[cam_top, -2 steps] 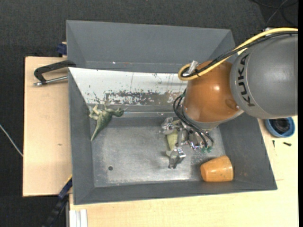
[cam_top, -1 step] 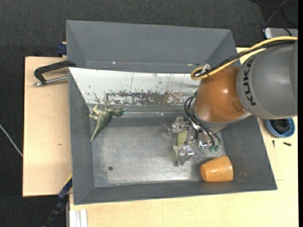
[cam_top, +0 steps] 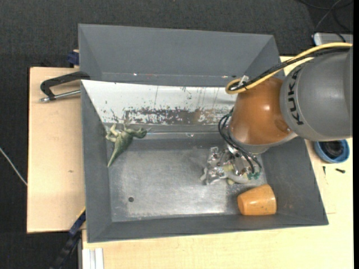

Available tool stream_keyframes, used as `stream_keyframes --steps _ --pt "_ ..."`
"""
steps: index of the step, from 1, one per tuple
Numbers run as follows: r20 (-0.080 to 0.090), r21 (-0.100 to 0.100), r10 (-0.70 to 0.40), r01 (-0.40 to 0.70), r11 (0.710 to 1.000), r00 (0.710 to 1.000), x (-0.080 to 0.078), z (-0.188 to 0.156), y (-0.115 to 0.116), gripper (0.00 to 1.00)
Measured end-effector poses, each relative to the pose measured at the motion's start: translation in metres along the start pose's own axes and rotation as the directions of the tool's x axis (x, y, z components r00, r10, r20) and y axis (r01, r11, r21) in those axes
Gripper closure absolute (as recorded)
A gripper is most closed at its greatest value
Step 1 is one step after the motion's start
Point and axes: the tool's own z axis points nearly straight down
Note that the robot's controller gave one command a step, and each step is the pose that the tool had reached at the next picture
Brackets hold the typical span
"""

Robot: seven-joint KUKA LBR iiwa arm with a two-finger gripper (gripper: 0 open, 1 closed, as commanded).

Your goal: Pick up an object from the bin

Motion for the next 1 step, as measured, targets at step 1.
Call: stream_keyframes --steps 1 --pt "0.014 0.006 -0.149 0.149 0.989 0.989 -0.0326 -0.1286 -0.0246 1.00"
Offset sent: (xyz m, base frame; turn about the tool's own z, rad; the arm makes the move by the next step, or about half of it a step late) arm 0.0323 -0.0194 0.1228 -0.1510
